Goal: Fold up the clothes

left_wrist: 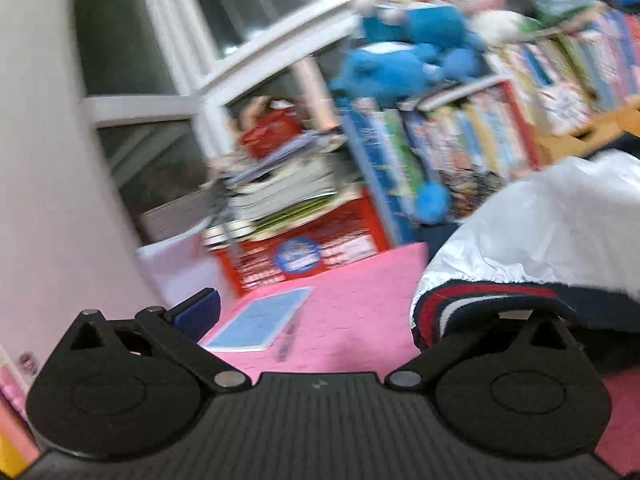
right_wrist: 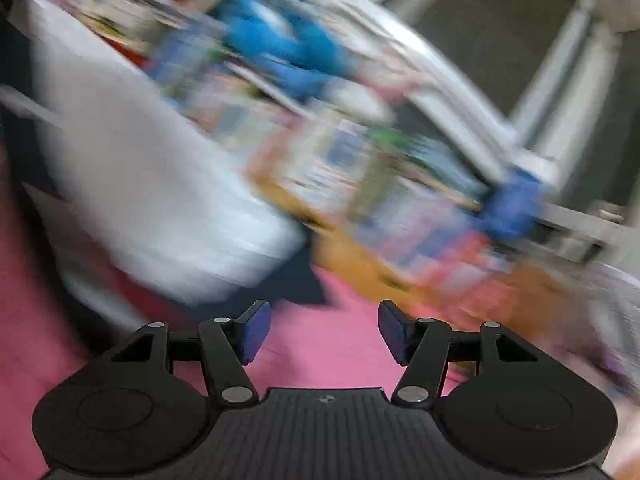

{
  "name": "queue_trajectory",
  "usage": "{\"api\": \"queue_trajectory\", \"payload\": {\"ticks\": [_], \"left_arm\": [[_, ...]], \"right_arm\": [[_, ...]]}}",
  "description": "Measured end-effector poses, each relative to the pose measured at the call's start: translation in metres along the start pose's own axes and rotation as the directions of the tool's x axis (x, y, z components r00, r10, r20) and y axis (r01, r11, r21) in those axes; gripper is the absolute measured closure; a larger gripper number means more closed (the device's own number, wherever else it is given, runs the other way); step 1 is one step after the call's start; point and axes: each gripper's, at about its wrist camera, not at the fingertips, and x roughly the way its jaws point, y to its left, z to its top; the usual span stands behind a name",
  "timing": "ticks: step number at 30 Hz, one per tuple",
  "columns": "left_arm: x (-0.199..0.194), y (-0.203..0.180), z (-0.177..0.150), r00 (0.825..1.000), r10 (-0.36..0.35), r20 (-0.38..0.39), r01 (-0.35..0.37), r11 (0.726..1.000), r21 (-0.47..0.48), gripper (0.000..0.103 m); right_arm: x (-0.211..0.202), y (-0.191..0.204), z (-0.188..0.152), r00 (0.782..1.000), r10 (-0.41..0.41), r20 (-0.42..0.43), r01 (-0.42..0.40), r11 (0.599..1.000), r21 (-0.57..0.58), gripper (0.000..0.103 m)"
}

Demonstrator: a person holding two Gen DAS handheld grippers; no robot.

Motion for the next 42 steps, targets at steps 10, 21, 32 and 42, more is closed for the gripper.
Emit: {"api": "queue_trajectory", "payload": {"ticks": [10, 21, 32, 42], "left_arm": [[0.012, -0.015, -0.015, 0.994, -0.011, -0.107, 0.016, 0.999, 0.043, 0.0], [0.014, -0.007, -0.03, 0.986, -0.053, -0.158, 0.057, 0.998, 0.021, 0.0], [0.022, -0.017, -0.036, 0.978, -0.051, -0.204, 0.059, 0.998, 0.033, 0.0], [0.022, -0.009, -0.036, 0.968, -0.116, -0.224, 0.116, 0.993, -0.013, 0.0]], "right_arm": [[-0.056, 0.049, 0.012, 0.873, 0.479, 0.096, -0.482, 0.876, 0.018, 0.037], [-0.018, 0.038, 0.004, 0.999, 0.047, 0.007, -0.048, 0.997, 0.062, 0.039], [-0.059, 0.071, -0.003, 0.924, 0.38, 0.049, -0.378, 0.925, -0.039, 0.035], [-0.051, 0.056, -0.016, 0.965, 0.263, 0.015, -0.262, 0.965, -0.027, 0.025]]}}
